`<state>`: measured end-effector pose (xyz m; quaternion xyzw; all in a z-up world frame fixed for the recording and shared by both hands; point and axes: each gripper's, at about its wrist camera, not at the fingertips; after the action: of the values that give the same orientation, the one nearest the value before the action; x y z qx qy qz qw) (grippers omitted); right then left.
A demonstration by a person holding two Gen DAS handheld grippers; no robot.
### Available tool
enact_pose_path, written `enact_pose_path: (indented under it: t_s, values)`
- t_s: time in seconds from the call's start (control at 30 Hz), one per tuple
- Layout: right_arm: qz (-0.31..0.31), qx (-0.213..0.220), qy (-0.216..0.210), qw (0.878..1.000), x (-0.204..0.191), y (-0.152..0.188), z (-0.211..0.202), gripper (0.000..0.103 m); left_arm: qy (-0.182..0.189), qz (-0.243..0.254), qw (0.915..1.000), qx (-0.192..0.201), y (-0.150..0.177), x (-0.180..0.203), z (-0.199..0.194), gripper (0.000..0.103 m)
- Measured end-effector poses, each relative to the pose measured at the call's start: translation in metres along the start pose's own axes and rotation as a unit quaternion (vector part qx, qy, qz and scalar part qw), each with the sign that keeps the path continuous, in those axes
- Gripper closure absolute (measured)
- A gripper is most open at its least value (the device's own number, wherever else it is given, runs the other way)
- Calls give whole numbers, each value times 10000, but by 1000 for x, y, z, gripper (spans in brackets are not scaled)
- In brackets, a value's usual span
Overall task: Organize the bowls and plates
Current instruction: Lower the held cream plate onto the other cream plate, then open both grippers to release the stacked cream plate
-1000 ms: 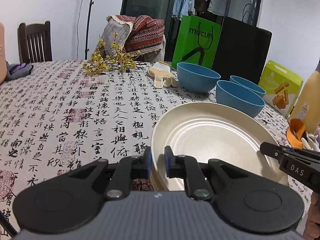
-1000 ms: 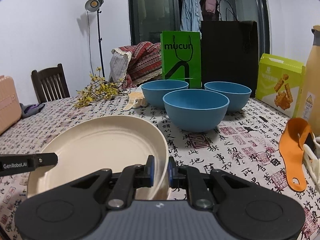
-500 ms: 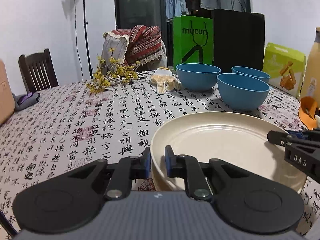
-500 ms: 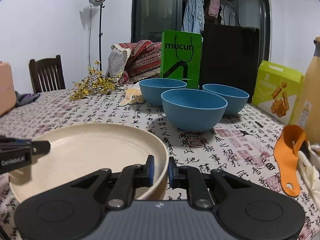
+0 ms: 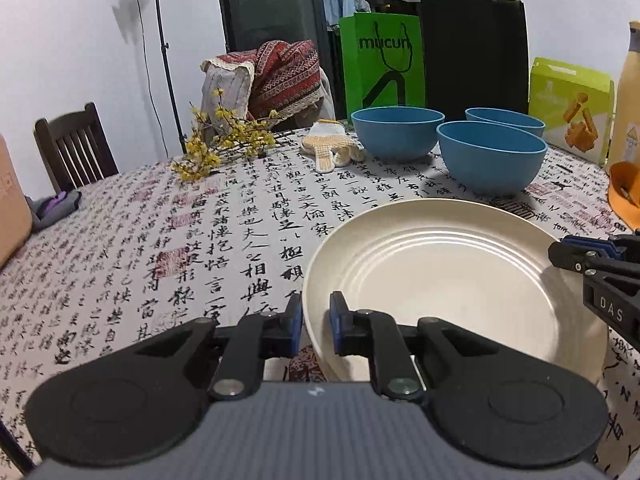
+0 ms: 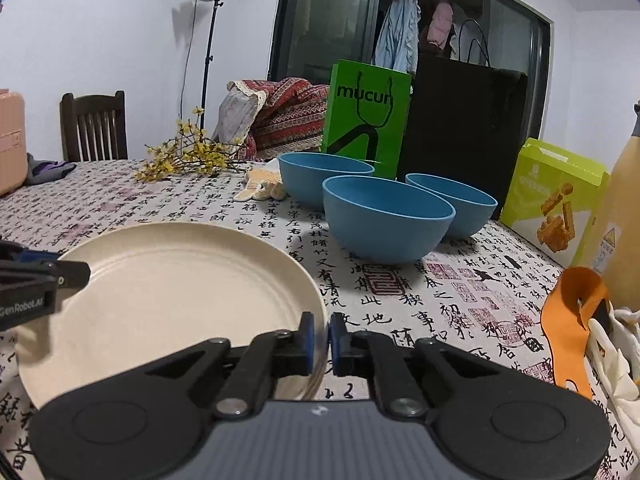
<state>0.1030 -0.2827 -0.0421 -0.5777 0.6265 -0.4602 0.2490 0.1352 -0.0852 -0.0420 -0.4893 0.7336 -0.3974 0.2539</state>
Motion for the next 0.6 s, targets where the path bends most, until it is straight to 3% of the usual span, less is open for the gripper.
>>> enact_pose_path:
  t_s: [0.23, 0.33, 0.4, 0.47, 0.53, 0.6]
  values:
    - [700, -286, -507, 9958, 24, -2, 8, 92, 163, -85, 9998, 35, 0, -6, -1, 87]
    - [1060, -356, -788, 9906, 38, -2, 13, 84, 245, -222, 9994, 114, 0, -13, -3, 77]
    - [1205, -300, -890, 9883, 43, -2, 15, 73, 228, -278, 9991, 232, 1, -19, -5, 57]
    - [1303, -181, -970, 9865, 46, -1, 17, 48, 204, -312, 9986, 370, 1, -24, -9, 51]
    - [1383, -15, -1077, 9845, 48, -1, 18, 35, 130, -295, 9982, 508, 1, -29, -13, 39]
    - [1448, 78, -1135, 9829, 49, -2, 21, 20, 50, -278, 9974, 662, 2, -34, -17, 17]
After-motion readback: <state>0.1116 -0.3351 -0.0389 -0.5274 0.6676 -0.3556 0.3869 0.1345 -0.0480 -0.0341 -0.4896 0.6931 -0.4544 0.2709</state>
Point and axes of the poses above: each gripper's, at about its wrist camera, not at the fingertips, and z roughly the way its jaws point, x to its right, y to its underside, and after that the axes turned 13 degrees about y, right-handed
